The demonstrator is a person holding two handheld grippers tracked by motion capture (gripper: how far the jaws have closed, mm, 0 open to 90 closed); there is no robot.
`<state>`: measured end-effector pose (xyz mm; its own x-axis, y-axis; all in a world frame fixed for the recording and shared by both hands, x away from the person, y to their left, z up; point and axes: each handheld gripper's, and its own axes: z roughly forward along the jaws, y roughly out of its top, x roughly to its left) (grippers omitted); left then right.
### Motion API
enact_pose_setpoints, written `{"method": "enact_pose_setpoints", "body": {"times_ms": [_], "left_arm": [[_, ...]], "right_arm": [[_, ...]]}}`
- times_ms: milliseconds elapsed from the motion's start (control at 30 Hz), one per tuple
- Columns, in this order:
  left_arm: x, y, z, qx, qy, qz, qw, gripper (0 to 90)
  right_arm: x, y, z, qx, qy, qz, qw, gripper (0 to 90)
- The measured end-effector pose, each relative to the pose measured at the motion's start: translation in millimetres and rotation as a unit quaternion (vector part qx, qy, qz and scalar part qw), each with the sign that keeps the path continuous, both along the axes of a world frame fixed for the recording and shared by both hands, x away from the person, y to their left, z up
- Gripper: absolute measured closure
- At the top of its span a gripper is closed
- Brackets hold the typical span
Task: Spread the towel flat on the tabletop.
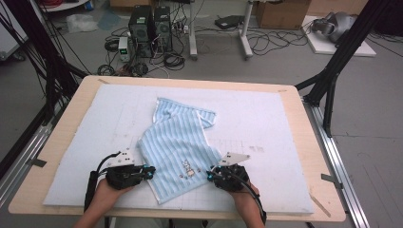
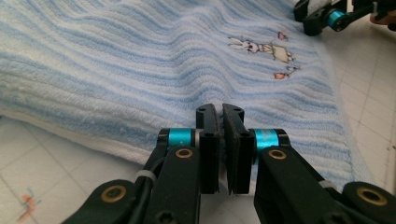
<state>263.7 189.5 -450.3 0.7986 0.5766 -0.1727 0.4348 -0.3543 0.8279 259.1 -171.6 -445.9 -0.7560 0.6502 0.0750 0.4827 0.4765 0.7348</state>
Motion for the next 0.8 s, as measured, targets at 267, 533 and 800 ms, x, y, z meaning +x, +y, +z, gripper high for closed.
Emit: {"method": "enact_pose_setpoints", "body": {"times_ms": [267, 533, 800], "left_arm": [[-5.1, -1.7, 3.7, -0.018, 0.007, -0.024, 0.9995, 84.8], [-6.9, 8.4, 12.6, -0.056, 0.002, -0.032, 0.9979, 80.3], [1.7, 33.5, 21.2, -0.103, -0.040, 0.053, 0.9925, 55.1]], "right_arm": [[-27.0, -10.2, 2.9, -0.004, 0.015, 0.025, 0.9996, 72.0], [-45.7, -19.2, 11.8, 0.026, 0.004, 0.018, 0.9995, 51.9], [-17.4, -19.5, 20.1, 0.067, -0.043, -0.050, 0.9955, 46.9]]}}
